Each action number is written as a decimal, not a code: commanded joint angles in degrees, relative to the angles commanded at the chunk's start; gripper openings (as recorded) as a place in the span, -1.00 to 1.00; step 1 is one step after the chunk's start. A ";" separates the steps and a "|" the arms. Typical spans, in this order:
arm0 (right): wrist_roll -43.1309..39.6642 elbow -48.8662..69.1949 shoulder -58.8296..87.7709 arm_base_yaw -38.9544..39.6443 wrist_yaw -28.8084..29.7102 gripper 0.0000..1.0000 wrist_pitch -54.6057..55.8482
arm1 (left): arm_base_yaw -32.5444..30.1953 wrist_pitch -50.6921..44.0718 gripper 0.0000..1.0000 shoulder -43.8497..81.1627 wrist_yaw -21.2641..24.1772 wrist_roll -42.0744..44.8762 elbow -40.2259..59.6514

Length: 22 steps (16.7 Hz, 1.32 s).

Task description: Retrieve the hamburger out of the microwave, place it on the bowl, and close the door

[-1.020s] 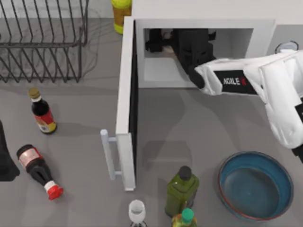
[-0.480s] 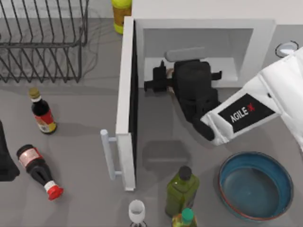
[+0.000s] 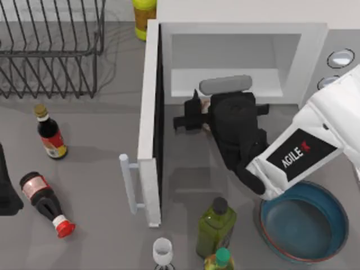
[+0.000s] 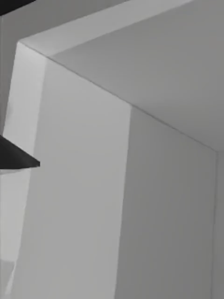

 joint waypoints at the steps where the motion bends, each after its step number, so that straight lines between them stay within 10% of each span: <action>1: 0.00 0.00 0.00 0.00 0.00 -1.00 0.00 | 0.00 0.00 1.00 0.00 0.00 0.00 0.00; 22: -3.23 1.66 -17.67 -2.27 -3.86 -1.00 -21.24 | 0.00 0.00 1.00 0.00 0.00 0.00 0.00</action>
